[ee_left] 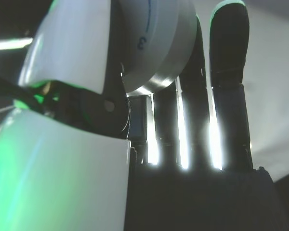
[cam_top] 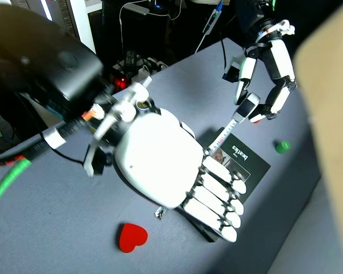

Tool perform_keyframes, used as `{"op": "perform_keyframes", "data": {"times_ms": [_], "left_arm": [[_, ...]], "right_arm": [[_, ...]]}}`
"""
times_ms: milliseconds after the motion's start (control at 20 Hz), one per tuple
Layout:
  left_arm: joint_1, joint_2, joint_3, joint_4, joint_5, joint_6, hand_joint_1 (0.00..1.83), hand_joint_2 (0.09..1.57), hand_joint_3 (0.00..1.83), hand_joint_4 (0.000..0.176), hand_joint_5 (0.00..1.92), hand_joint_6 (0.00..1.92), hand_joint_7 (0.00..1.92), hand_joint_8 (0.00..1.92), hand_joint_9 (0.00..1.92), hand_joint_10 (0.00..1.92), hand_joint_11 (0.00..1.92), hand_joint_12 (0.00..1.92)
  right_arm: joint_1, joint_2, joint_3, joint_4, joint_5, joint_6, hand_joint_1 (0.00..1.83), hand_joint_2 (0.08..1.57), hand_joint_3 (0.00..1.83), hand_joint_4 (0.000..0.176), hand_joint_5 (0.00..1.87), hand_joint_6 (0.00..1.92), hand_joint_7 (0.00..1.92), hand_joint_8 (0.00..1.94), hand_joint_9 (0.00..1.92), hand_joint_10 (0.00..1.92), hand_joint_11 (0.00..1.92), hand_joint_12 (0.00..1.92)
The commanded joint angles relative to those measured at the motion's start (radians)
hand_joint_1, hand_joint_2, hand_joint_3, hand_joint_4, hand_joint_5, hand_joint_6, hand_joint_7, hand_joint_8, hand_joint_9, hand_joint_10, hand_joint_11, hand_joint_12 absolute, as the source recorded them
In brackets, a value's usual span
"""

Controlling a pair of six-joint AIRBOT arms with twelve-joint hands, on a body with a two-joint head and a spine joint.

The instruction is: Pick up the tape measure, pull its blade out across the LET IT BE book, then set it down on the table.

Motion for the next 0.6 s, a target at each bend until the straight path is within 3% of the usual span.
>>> {"op": "perform_keyframes", "data": {"times_ms": [0, 150, 350, 550], "left_arm": [[0.001, -0.006, 0.020, 0.020, -0.146, -0.054, 1.38, 1.11, 0.00, 0.000, 1.01, 0.69, 0.94, 1.05, 0.93, 1.31, 0.91, 1.21], [0.047, -0.045, 0.092, 0.067, -0.213, -0.121, 1.38, 1.11, 0.00, 0.000, 1.01, 0.69, 0.93, 1.08, 0.92, 1.31, 0.90, 1.21], [0.082, -0.096, 0.186, 0.099, -0.243, -0.205, 1.38, 1.12, 0.00, 0.000, 0.98, 0.72, 0.92, 1.09, 0.92, 1.32, 0.89, 1.24], [0.121, -0.145, 0.272, 0.157, -0.290, -0.270, 1.38, 1.12, 0.00, 0.000, 1.00, 0.71, 0.92, 1.09, 0.91, 1.34, 0.89, 1.25]], "right_arm": [[0.000, 0.011, -0.018, -0.143, -0.030, 0.073, 0.03, 1.04, 0.00, 0.110, 0.00, 0.00, 0.00, 0.00, 0.00, 0.00, 0.00, 0.10], [-0.034, 0.017, -0.059, -0.391, -0.028, 0.251, 0.02, 1.05, 0.00, 0.111, 0.00, 0.00, 0.00, 0.00, 0.00, 0.00, 0.00, 0.10], [-0.049, 0.017, -0.065, -0.441, -0.016, 0.326, 0.02, 1.05, 0.01, 0.114, 0.00, 0.00, 0.00, 0.00, 0.00, 0.00, 0.00, 0.10], [-0.059, 0.016, -0.065, -0.466, -0.017, 0.339, 0.02, 1.05, 0.00, 0.114, 0.00, 0.00, 0.00, 0.00, 0.00, 0.00, 0.00, 0.12]]}}
